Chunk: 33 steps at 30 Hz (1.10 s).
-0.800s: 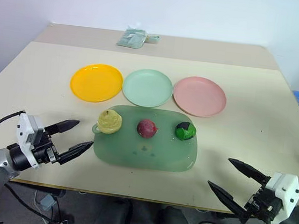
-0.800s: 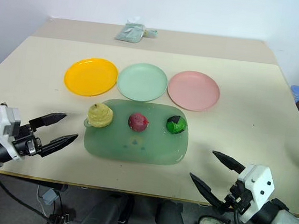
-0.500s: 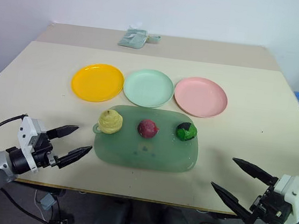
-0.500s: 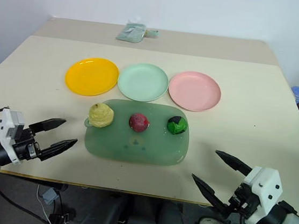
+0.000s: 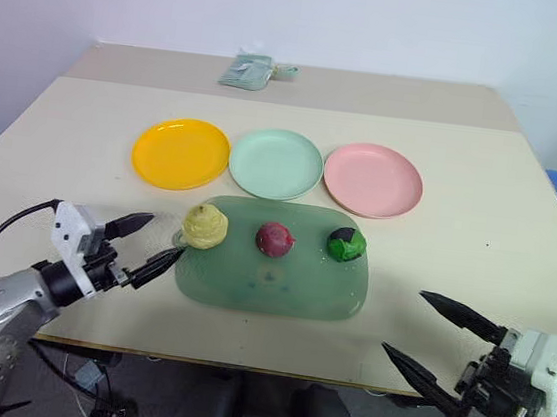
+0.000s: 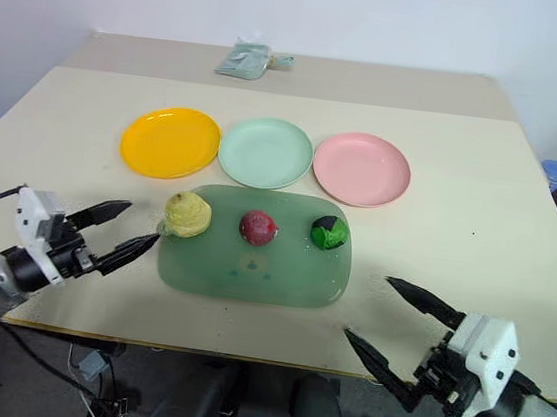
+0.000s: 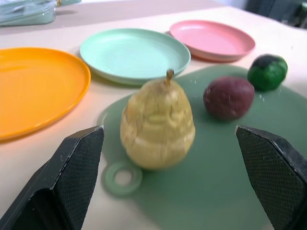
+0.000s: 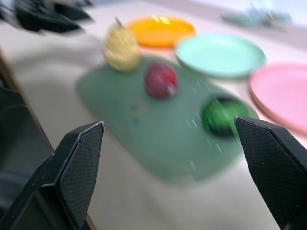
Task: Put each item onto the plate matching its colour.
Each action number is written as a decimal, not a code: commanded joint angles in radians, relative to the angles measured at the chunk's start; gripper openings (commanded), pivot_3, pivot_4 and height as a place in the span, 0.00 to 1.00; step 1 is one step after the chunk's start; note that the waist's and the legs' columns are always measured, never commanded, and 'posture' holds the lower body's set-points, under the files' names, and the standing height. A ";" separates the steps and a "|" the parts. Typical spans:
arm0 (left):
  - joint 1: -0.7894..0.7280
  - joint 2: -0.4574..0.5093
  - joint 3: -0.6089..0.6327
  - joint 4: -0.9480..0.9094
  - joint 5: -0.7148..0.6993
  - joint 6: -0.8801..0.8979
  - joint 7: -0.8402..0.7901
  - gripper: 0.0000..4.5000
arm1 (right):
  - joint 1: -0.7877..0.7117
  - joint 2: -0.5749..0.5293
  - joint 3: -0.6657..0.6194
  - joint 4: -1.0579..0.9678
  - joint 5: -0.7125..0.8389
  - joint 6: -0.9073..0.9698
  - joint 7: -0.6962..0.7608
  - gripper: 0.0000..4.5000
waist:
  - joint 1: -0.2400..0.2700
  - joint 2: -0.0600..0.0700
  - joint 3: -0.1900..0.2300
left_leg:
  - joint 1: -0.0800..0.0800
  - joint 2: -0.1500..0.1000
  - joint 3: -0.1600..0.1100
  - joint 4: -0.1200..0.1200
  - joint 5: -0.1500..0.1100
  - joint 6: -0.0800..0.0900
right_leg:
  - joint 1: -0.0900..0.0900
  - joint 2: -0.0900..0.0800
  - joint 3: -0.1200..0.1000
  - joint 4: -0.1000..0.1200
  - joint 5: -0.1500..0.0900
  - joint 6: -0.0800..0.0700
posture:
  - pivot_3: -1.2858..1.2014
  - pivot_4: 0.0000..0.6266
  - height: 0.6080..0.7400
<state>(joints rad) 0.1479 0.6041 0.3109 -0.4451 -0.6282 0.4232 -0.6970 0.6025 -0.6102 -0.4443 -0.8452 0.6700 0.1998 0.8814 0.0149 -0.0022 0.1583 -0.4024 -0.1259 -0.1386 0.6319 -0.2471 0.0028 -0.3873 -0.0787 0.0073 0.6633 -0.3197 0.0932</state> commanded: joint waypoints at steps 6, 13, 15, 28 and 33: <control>-0.166 -0.123 -0.166 0.021 0.118 0.058 0.200 1.00 | -0.209 -0.065 0.168 -0.015 -0.060 0.017 -0.023 0.99 | 0.000 -0.001 0.000 | 0.000 0.000 0.000 0.001 0.000 0.000 | 0.000 0.000 0.000 0.000 0.000 0.001 | 0.52 0.24 1.00; -0.202 -0.169 -0.240 0.066 0.205 0.066 0.261 1.00 | -0.738 -0.081 0.329 0.499 -0.139 0.049 0.067 0.99 | -0.022 -0.007 0.003 | 0.011 0.001 0.005 0.000 0.003 0.000 | 0.008 0.000 0.002 -0.001 0.005 -0.001 | 0.52 0.24 1.00; -0.203 -0.177 -0.253 0.078 0.224 0.060 0.268 0.87 | -0.760 -0.071 0.337 0.537 -0.154 0.026 0.082 1.00 | 0.002 -0.007 0.003 | 0.011 0.002 0.004 -0.003 0.002 0.000 | 0.009 0.001 0.000 -0.001 0.003 -0.001 | 0.52 0.24 1.00; -0.221 -0.214 -0.202 0.106 0.270 0.008 0.323 0.68 | -0.711 -0.043 0.325 0.507 -0.154 -0.003 0.044 1.00 | 0.023 -0.006 0.002 | 0.002 0.002 0.004 0.000 0.003 -0.002 | -0.001 0.001 0.001 0.001 0.005 -0.001 | 0.52 0.24 1.00; -0.242 -0.227 -0.181 0.116 0.272 -0.002 0.342 0.68 | -0.722 -0.030 0.328 0.504 -0.151 0.015 0.014 1.00 | 0.023 -0.006 0.002 | 0.002 0.002 0.004 -0.001 0.004 -0.003 | -0.002 0.001 0.001 0.001 0.005 -0.001 | 0.52 0.24 1.00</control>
<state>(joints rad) -0.0821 0.3810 0.1071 -0.3115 -0.3581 0.4441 -0.3616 -0.1052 -0.6466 -0.0944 -0.3004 0.5040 0.2147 0.9048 0.0382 -0.0086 0.1608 -0.4011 -0.1242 -0.1345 0.6314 -0.2411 -0.0037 -0.3893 -0.0779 0.0080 0.6644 -0.3143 0.0924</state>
